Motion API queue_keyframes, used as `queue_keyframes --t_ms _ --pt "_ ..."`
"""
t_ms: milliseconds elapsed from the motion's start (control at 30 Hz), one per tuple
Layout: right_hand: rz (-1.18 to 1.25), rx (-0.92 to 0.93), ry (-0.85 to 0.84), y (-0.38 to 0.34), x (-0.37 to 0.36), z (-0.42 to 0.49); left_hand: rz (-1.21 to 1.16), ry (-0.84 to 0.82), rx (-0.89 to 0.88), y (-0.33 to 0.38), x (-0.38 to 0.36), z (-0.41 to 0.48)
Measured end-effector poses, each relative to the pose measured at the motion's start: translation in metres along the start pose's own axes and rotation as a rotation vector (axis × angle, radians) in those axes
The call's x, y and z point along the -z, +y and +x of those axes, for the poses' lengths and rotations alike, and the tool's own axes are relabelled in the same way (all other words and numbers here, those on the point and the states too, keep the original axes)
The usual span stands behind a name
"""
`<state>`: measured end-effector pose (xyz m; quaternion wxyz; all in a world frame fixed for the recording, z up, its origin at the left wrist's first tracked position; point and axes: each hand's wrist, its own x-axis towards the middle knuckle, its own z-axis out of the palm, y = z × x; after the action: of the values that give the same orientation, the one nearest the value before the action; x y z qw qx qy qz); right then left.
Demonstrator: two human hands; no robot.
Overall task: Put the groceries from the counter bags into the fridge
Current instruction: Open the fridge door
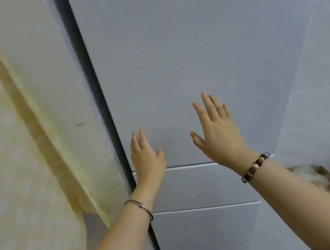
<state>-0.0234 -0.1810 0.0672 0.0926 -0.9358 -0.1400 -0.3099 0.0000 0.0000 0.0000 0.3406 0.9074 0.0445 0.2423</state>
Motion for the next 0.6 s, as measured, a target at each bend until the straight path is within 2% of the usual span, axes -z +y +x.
queue_keyframes --t_ms 100,200,300,467,600 --pt "-0.065 0.235 0.139 -0.005 -0.023 0.036 -0.134 0.163 0.139 -0.01 0.007 0.027" --pt "-0.178 0.405 0.17 -0.006 -0.046 0.077 -0.272 0.12 0.288 -0.018 0.011 0.059" --pt "-0.295 0.57 0.283 -0.003 -0.069 0.108 -0.419 0.079 0.358 -0.029 0.016 0.086" --pt "-0.429 0.604 0.512 -0.003 -0.109 0.125 -0.389 0.138 0.371 -0.048 0.013 0.09" --pt "-0.426 0.594 0.574 -0.004 -0.117 0.127 -0.342 0.166 0.362 -0.048 0.011 0.09"
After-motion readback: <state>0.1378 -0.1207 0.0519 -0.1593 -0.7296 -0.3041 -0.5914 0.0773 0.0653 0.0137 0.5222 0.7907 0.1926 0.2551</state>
